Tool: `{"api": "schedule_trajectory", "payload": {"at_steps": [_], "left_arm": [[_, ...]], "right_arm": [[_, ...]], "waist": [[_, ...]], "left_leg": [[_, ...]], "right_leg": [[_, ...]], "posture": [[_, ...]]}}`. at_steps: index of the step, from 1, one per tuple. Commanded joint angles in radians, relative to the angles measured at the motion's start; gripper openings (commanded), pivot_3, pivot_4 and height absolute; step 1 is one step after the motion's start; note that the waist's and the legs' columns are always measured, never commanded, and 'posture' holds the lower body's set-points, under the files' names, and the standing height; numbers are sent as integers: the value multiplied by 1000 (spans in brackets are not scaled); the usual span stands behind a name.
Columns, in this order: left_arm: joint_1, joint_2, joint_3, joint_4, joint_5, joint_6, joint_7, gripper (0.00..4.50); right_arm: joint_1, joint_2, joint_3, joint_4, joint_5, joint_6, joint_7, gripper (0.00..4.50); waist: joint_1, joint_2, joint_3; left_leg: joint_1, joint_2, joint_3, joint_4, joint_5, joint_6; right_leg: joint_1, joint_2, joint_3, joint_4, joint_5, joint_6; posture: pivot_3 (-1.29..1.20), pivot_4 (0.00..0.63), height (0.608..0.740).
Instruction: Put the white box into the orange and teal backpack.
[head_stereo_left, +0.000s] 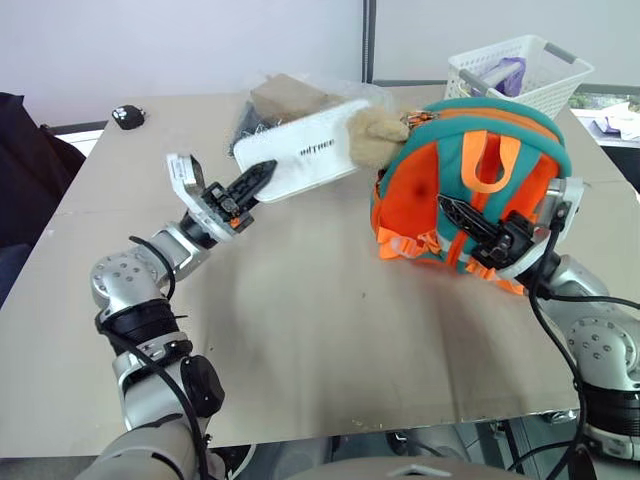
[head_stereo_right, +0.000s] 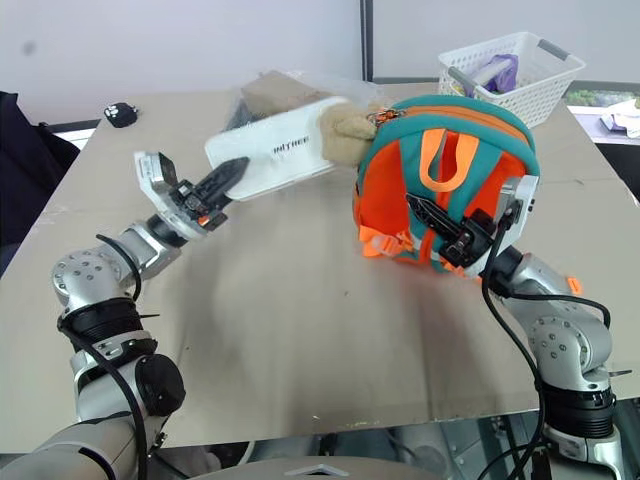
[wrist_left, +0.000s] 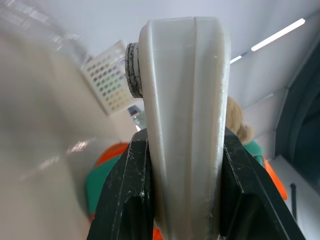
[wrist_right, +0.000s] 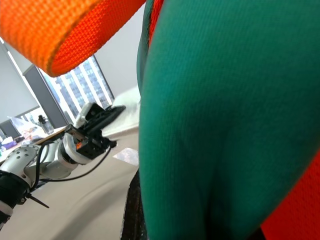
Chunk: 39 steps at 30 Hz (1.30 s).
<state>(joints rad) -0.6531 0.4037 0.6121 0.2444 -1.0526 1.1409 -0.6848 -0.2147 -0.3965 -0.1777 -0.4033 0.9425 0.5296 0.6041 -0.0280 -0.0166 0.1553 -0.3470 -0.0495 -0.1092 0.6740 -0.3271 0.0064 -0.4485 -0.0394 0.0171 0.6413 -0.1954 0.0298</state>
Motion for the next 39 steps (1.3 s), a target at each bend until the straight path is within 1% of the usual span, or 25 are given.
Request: {"api": "schedule_trajectory", "payload": {"at_steps": [1, 9, 11, 17, 19, 21, 25, 29, 32, 34, 37, 39], "left_arm": [[-24, 31, -19, -64, -53, -27, -83, 924], [52, 101, -49, -115, -146, 40, -207, 924], [76, 112, -81, -145, -126, 27, -230, 924], [63, 76, -225, -178, 66, -193, -201, 924], [16, 41, -255, -175, 120, -292, -183, 924], [-10, 32, -275, -166, 162, -362, -195, 924], [1, 76, -350, -168, 247, -461, -303, 924], [18, 158, -466, -185, 345, -585, -502, 924], [-24, 188, -524, -126, 389, -646, -617, 924], [-80, 187, -570, -49, 448, -723, -682, 924], [-217, 131, -641, 130, 573, -862, -687, 924], [-293, 78, -682, 208, 618, -931, -720, 924]], "right_arm": [[2, 6, -17, -26, -9, -35, 5, 88], [-13, 7, -23, 9, -30, -53, 16, 88], [-18, 10, -20, 12, -36, -57, 15, 88], [-31, 26, -10, -1, -34, -48, -1, 88], [-30, 31, -11, -10, -27, -43, -7, 88], [-24, 34, -13, -18, -22, -41, -13, 88], [-8, 37, -12, -30, -22, -39, -19, 88], [-2, 37, -11, -38, -19, -37, -25, 88], [-3, 37, -6, -38, -21, -37, -27, 88], [-6, 36, -4, -36, -24, -38, -27, 88], [-13, 37, 0, -33, -27, -40, -27, 88], [-18, 40, 5, -32, -31, -42, -29, 88]], "waist": [[1, 0, 0], [-3, 0, 0], [-1, 0, 0], [15, 0, 0], [20, 0, 0], [20, 0, 0], [14, 0, 0], [15, 0, 0], [19, 0, 0], [21, 0, 0], [24, 0, 0], [27, 0, 0]], "left_leg": [[0, 0, 0, 0, 0, 0], [0, 0, 0, 0, 0, 0], [0, 0, 0, 0, 0, 0], [0, 0, 0, 1, 0, 0], [0, 0, 0, 1, 0, 0], [-1, 0, 0, 3, 0, 0], [-1, 0, 0, 3, 0, 0], [-1, 0, 1, 2, 0, 0], [-1, 0, 1, 3, 0, 0], [-1, 0, 0, 3, 0, 0], [-1, -1, 0, 4, 0, 1], [-1, -1, 1, 5, 0, 1]], "right_leg": [[0, 0, 0, 0, 0, 0], [0, 1, 0, 0, 0, 0], [0, 1, 0, 0, 0, 0], [1, 0, 0, 0, 0, 0], [1, 0, 0, 0, 0, 0], [1, 0, -1, 0, 0, 0], [0, 0, 0, 0, 0, 0], [0, 1, 0, 0, 0, 0], [1, 1, -1, 0, 0, 0], [1, 1, -1, 0, 0, 0], [2, 3, -4, 0, 0, 0], [2, 4, -4, 0, 0, 0]], "posture": [[0, 150, 740], [0, 150, 740], [0, 150, 740], [0, 150, 740], [0, 150, 740], [0, 150, 740], [0, 150, 740], [0, 150, 740], [0, 150, 740], [0, 150, 740], [0, 150, 740], [0, 150, 740]]}}
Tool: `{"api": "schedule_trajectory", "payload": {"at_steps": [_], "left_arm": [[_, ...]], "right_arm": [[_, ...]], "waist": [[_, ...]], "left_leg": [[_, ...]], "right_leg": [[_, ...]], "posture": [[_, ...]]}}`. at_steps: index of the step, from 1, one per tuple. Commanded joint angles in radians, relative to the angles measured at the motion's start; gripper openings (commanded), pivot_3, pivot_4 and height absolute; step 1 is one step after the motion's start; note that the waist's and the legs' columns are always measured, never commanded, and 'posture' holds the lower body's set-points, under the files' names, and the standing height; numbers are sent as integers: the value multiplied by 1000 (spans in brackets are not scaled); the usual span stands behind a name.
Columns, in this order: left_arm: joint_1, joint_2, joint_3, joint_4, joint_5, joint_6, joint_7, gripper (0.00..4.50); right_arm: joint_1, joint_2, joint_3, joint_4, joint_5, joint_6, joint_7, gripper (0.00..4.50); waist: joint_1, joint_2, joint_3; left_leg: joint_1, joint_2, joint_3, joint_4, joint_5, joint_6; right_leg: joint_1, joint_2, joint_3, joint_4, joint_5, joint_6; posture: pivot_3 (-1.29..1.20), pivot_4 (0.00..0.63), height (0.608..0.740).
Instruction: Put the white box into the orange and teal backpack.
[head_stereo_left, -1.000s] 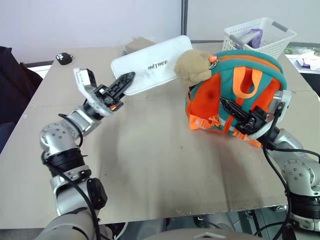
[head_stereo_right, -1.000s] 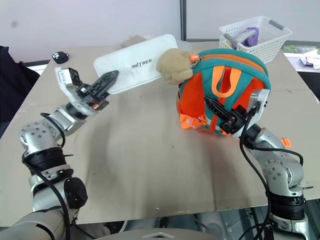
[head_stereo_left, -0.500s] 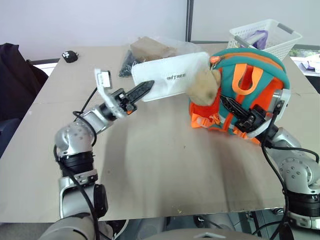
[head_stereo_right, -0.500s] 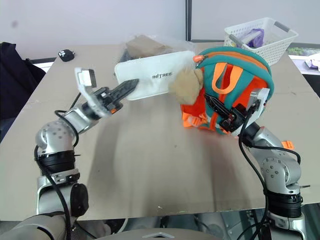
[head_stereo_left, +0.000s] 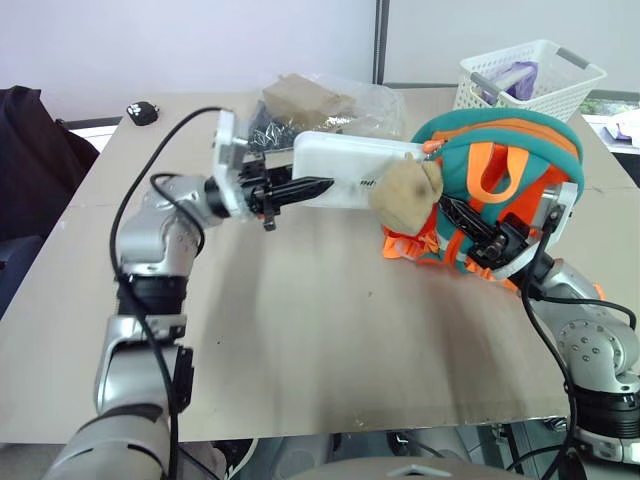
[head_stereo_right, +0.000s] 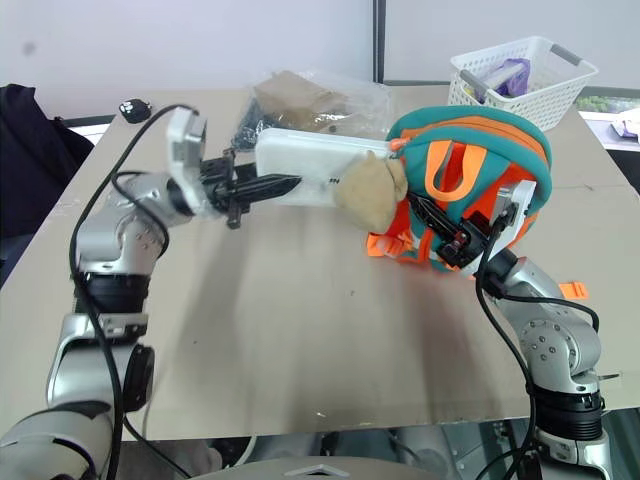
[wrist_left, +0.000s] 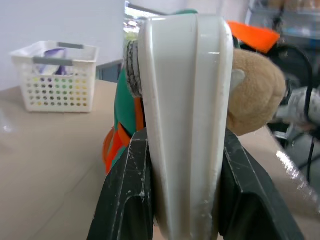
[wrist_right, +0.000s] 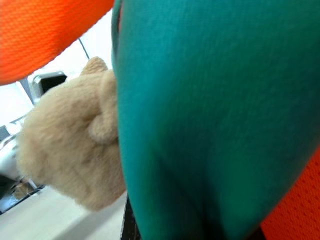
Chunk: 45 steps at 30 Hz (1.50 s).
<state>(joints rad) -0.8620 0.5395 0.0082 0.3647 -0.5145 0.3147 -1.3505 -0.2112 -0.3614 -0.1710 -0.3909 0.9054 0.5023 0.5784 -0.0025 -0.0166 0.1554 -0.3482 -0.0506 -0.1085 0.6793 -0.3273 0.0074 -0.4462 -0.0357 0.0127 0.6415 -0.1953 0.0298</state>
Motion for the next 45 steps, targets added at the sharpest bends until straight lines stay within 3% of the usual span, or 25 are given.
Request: {"api": "schedule_trajectory", "payload": {"at_steps": [1, 6, 8, 11, 12, 18, 24, 28, 31, 35, 45], "left_arm": [[-117, -87, -96, 125, 101, -129, -64, 924], [-277, -253, -176, 368, 256, -275, 18, 924], [-365, -360, -171, 506, 291, -327, 114, 924], [-427, -432, -150, 628, 335, -415, 189, 924], [-433, -444, -143, 643, 339, -435, 182, 1918], [-381, -397, -42, 589, 284, -343, 201, 4478], [-163, -155, 32, 140, 119, 92, 88, 4478], [-38, -21, 41, -81, 50, 260, 61, 4478], [37, 27, 53, -222, -30, 343, 32, 4478], [57, -44, 30, -278, -58, 309, 74, 4478], [-113, -222, 36, 76, 46, 122, 252, 4478]], "right_arm": [[-24, 8, 1, -43, 4, -16, -5, 88], [-42, 26, 17, -36, -10, -24, -6, 88], [-53, 42, 33, -34, -23, -30, -10, 88], [-60, 59, 45, -36, -37, -33, -13, 88], [-62, 63, 48, -36, -41, -33, -14, 0], [-61, 76, 54, -35, -61, -47, -18, 0], [-51, 72, 46, -33, -70, -53, -13, 0], [-52, 72, 49, -23, -76, -56, -7, 0], [-56, 74, 54, -15, -80, -56, -3, 0], [-66, 72, 61, 1, -84, -56, 12, 0], [-64, 76, 61, -4, -100, -65, 14, 0]], "waist": [[0, 0, 0], [-12, 0, 0], [-10, 0, 0], [-9, 0, 1], [-11, 0, 1], [-31, 0, 1], [-50, 1, 1], [-38, 1, 1], [-30, 1, 1], [-12, 1, 1], [-11, 1, 1]], "left_leg": [[0, 0, 0, 1, 0, 1], [-1, 0, 3, 3, -2, 3], [-1, 1, 4, 3, -2, 3], [-3, 0, 4, 5, -2, 4], [-3, 0, 4, 5, -3, 5], [-1, 2, 7, 4, -3, 5], [2, 3, 7, 4, -3, 5], [2, 2, 5, 4, -3, 5], [1, 1, 4, 5, -3, 5], [1, 1, 2, 5, -3, 5], [1, 1, 4, 6, -3, 4]], "right_leg": [[0, 1, 0, 0, 0, 0], [0, 0, 1, 0, 0, 1], [-1, 0, 3, 0, 0, 1], [-1, 2, 0, 0, 1, 2], [-1, 2, 1, 0, 1, 2], [-1, 1, 5, 2, 1, 2], [-2, 2, 9, 4, 1, 2], [-2, 1, 8, 4, 1, 2], [-2, 0, 7, 3, 1, 2], [-1, -1, 7, 2, 1, 2], [-1, 0, 6, 3, 1, 2]], "posture": [[0, 150, 740], [0, 150, 740], [0, 150, 740], [0, 150, 740], [0, 150, 740], [0, 150, 740], [0, 150, 740], [0, 150, 740], [0, 150, 740], [0, 150, 740], [0, 150, 740]]}}
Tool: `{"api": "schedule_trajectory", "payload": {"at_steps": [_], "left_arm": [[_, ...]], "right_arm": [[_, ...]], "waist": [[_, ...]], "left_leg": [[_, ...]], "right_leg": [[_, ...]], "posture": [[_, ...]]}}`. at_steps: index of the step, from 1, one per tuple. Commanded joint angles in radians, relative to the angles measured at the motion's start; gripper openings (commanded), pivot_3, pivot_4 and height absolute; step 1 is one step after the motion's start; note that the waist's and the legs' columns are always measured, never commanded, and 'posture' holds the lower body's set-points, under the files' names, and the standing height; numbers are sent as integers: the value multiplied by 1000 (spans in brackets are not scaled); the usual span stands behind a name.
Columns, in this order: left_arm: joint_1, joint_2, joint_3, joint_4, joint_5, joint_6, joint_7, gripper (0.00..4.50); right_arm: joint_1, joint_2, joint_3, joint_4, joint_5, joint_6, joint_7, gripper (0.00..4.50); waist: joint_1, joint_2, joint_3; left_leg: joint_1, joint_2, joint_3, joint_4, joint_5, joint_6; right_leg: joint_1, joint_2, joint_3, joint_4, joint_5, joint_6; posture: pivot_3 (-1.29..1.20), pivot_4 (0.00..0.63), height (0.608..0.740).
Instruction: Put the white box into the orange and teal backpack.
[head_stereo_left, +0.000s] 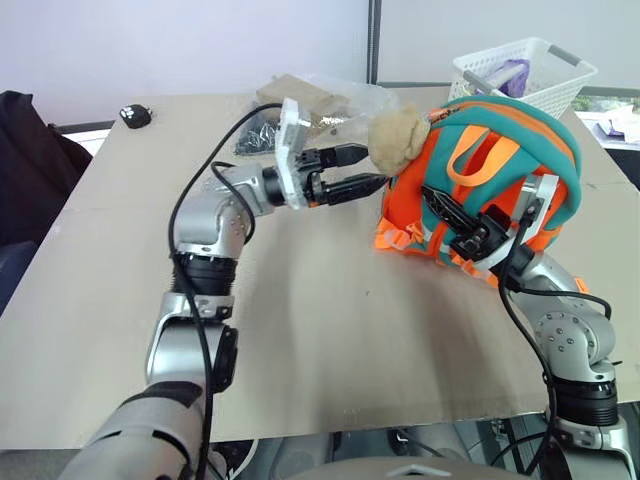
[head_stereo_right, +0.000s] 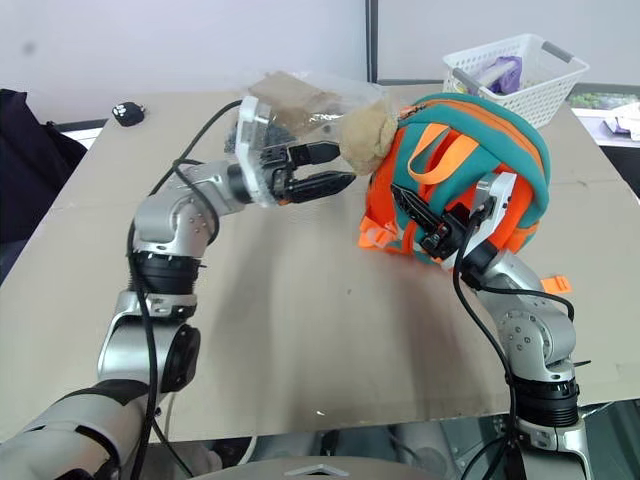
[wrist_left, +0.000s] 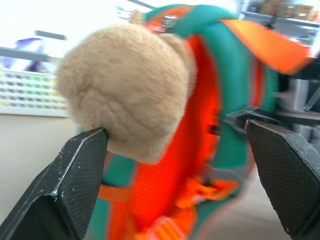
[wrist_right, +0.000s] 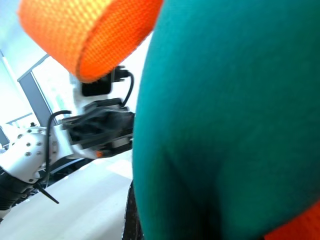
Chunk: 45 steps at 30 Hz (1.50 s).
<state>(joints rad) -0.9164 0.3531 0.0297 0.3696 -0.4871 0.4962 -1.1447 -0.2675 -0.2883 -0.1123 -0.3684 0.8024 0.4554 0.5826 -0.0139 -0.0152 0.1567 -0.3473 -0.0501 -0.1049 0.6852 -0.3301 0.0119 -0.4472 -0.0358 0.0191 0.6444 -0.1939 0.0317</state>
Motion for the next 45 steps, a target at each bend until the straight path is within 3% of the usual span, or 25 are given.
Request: {"api": "schedule_trajectory", "payload": {"at_steps": [1, 5, 6, 9, 13, 16, 20, 26, 28, 30, 35, 38, 39, 41, 45], "left_arm": [[-72, -49, 20, 99, 23, -76, 57, 4478], [-121, -97, 36, 208, 39, -145, 104, 4478], [-132, -107, 43, 232, 40, -156, 116, 4234], [-157, -135, 73, 274, 22, -178, 143, 3179], [-166, -148, 107, 286, 5, -181, 150, 1150], [-151, -136, 126, 278, 1, -170, 154, 19], [-82, -62, 60, 263, 77, -134, 137, 19], [40, 75, -142, 323, 328, -180, 153, 19], [65, 103, -265, 374, 480, -257, 203, 19], [68, 90, -342, 431, 575, -322, 261, 19], [21, 9, -279, 471, 530, -359, 309, 19], [59, 22, -223, 393, 437, -355, 169, 1288], [76, 32, -208, 386, 432, -371, 165, 1792], [105, 50, -171, 372, 420, -393, 182, 2446], [235, 116, -98, 164, 297, -327, 60, 4471]], "right_arm": [[-3, 4, 4, -29, -1, -20, 9, 0], [6, 17, 18, -36, -11, -26, 5, 0], [7, 20, 21, -37, -13, -28, 5, 0], [9, 26, 31, -36, -23, -34, 7, 0], [10, 30, 37, -35, -28, -39, 5, 0], [14, 33, 41, -35, -34, -43, 6, 0], [20, 34, 33, -40, -35, -45, 4, 0], [35, 34, 27, -54, -50, -55, -8, 0], [32, 38, 21, -57, -50, -57, -18, 0], [28, 39, 20, -58, -49, -57, -22, 0], [31, 36, 15, -63, -14, -47, -6, 0], [37, 0, -11, -85, 64, 19, 1, 1043], [46, -20, -16, -84, 45, 13, 3, 1543], [75, -63, -27, -78, -20, -20, 8, 2137], [210, -191, -84, -102, -53, -38, 90, 4129]], "waist": [[1, 0, 0], [-1, 0, 0], [-1, 0, 0], [-3, 0, 0], [-3, 0, 0], [-3, 0, 0], [-9, 0, 0], [-20, 0, 0], [-19, 0, -1], [-16, 0, -4], [-6, 2, -11], [-3, 2, -11], [-3, 2, -11], [-2, 2, -11], [0, 2, -10]], "left_leg": [[0, 0, 0, 0, 0, 0], [0, 0, 0, 0, 0, 0], [0, 0, 0, 0, 0, 0], [0, 0, 0, 0, 0, 0], [0, 0, 0, 0, 0, 0], [0, 0, 0, 0, 0, 0], [0, 0, 1, 0, 0, 0], [1, 0, 0, -1, 0, 0], [1, 0, 0, -1, 0, 0], [2, 0, 0, -1, 0, 0], [4, -1, 1, -1, 0, 0], [4, -1, 1, 1, 0, 1], [4, 0, 1, 1, 0, 1], [3, 0, 1, 1, 0, 0], [0, 0, 0, 1, 0, 1]], "right_leg": [[0, 0, 0, 0, 0, 0], [0, 0, 0, 0, 0, 0], [0, 0, 0, 0, 0, 0], [0, 0, 0, 0, 0, 0], [0, 0, 0, 0, 0, 0], [0, 0, 0, 0, 0, 0], [0, 0, 1, 0, 0, 0], [0, 1, 1, 1, 0, 0], [0, 0, 1, 1, 0, 0], [0, 0, 1, 1, 0, 0], [3, 0, 1, 1, 0, 1], [3, 1, 1, 2, 0, 1], [3, 1, 1, 2, 0, 1], [3, 0, 1, 2, 0, 1], [1, 0, 0, 1, 0, 1]], "posture": [[0, 150, 740], [0, 150, 740], [0, 150, 740], [0, 150, 740], [0, 150, 740], [0, 150, 740], [0, 150, 740], [0, 150, 740], [0, 150, 740], [0, 150, 740], [0, 150, 740], [0, 150, 740], [0, 150, 740], [0, 150, 740], [0, 150, 740]]}}
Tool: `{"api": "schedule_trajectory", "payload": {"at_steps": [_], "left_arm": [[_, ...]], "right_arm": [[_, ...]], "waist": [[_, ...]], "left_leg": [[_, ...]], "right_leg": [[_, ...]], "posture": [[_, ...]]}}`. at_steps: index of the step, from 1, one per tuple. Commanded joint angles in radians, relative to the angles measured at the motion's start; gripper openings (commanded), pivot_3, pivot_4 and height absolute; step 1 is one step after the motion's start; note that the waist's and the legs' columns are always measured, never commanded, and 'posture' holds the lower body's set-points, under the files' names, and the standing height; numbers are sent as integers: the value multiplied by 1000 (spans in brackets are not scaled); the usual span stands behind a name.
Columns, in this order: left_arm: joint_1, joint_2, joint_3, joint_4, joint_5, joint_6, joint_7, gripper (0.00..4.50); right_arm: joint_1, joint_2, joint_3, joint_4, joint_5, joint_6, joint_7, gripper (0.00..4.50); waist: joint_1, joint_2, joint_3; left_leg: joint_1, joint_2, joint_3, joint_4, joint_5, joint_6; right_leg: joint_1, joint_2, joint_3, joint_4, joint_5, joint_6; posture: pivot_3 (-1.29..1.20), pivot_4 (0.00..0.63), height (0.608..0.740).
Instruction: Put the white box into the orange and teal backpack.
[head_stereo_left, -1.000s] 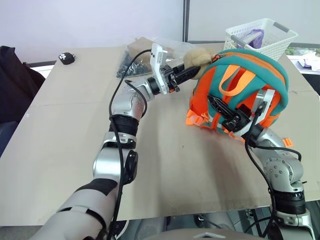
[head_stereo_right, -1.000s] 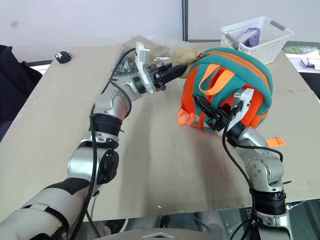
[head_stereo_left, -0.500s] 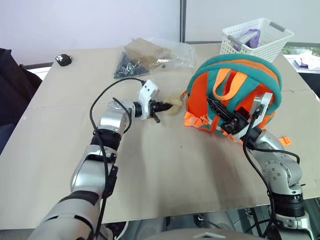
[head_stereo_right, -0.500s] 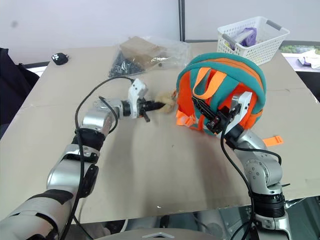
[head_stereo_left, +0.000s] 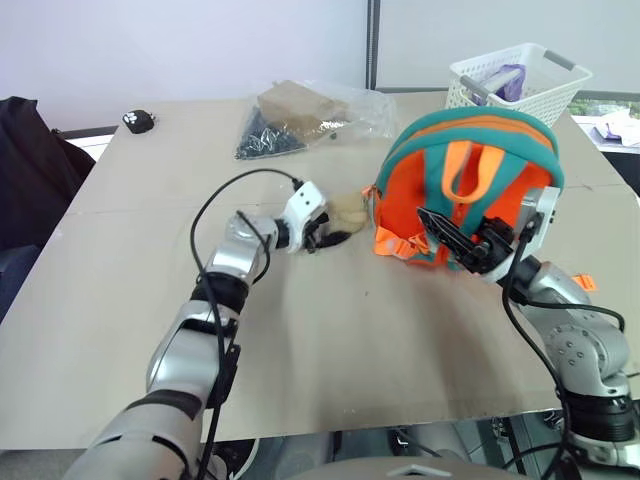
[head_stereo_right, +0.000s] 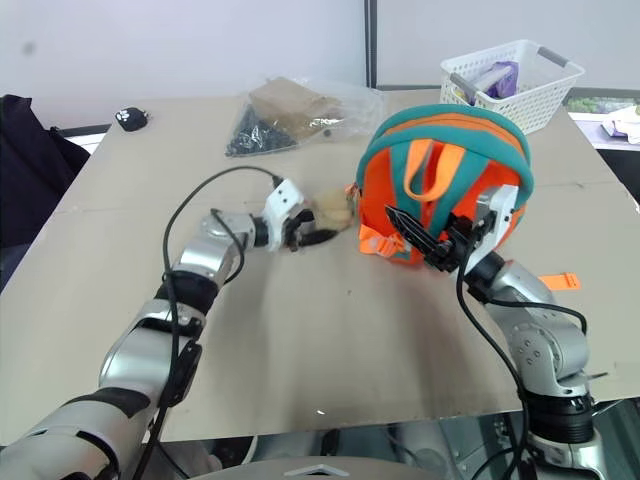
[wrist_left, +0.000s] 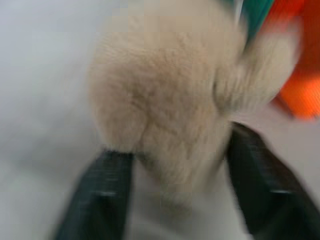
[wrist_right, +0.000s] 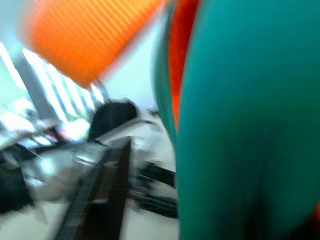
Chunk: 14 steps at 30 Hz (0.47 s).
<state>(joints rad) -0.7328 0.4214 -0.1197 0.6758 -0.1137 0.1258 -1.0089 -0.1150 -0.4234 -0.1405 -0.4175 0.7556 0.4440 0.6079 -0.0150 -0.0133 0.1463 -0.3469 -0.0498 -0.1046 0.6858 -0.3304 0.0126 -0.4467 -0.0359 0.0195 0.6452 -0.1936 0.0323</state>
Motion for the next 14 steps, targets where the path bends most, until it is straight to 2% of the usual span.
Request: {"api": "schedule_trajectory", "payload": {"at_steps": [1, 3, 5, 11, 14], "left_arm": [[131, 92, 50, -244, -99, 40, -131, 4500], [308, 175, 49, -446, -123, 56, -188, 4500], [437, 214, 64, -609, -166, 117, -184, 4500], [719, 233, 107, -918, -200, 172, -66, 4500], [810, 227, 104, -980, -180, 161, -11, 4500]], "right_arm": [[125, -100, -87, -60, -25, -71, 139, 4474], [279, -194, -148, -32, -130, -206, 279, 4474], [376, -223, -198, -18, -102, -224, 344, 4474], [511, -206, -190, 94, -169, -327, 428, 4474], [523, -181, -167, 180, -206, -372, 445, 4474]], "waist": [[1, 0, 0], [-1, 2, 0], [-2, 3, 0], [6, 3, 2], [7, 3, 4]], "left_leg": [[-1, 0, 0, -1, 0, 0], [-1, 1, 1, -2, 0, 0], [1, 1, 2, -4, -2, 2], [4, 2, 5, -2, -5, 9], [15, 3, 4, -2, -5, 9]], "right_leg": [[-1, 0, 0, -1, 0, 0], [-2, 0, 2, -3, 0, 0], [0, 0, 5, -4, -1, 2], [4, -1, 8, -5, -1, 2], [15, 0, 7, -5, -4, 6]], "posture": [[0, 150, 740], [0, 150, 740], [0, 150, 740], [0, 150, 740], [0, 150, 740]]}}
